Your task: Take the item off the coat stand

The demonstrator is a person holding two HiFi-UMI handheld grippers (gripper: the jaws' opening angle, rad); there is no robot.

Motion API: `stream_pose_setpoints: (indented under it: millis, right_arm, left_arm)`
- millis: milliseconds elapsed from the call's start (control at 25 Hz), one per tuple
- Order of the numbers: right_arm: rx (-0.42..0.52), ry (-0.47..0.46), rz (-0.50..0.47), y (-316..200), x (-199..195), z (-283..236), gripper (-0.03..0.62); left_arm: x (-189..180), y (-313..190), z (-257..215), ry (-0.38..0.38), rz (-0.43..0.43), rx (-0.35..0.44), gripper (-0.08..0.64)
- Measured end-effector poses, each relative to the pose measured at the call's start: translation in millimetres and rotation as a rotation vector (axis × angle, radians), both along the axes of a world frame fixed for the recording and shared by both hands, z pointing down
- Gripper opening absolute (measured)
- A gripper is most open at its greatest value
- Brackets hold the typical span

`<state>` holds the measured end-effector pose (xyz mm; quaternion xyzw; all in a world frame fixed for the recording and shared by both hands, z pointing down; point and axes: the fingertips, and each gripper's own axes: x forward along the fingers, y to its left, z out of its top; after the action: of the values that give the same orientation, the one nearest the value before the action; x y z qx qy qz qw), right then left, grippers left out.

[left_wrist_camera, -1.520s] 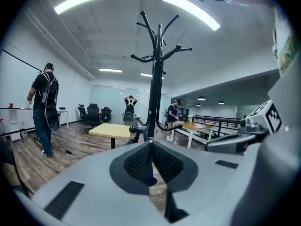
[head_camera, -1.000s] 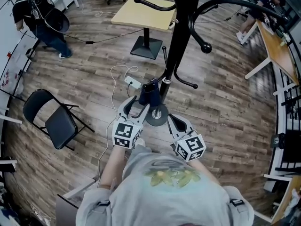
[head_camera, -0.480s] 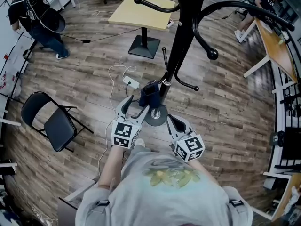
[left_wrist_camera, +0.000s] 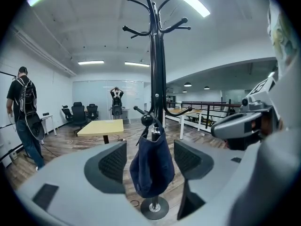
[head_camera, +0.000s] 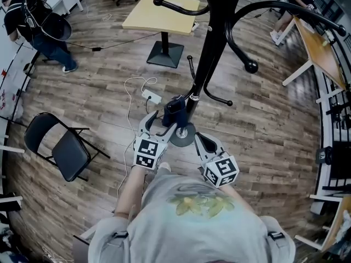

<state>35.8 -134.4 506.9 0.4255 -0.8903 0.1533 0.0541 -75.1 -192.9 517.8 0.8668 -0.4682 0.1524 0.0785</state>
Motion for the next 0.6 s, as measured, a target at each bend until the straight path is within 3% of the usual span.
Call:
stream_pose_setpoints:
  millis: [600]
  right_arm:
    - [-0.007, 0.016, 0.073, -7.6, 3.9, 3.4, 0.006]
  left_arm:
    - [15.9, -29.0, 39.8, -0.038, 0.104, -0.080, 0.309]
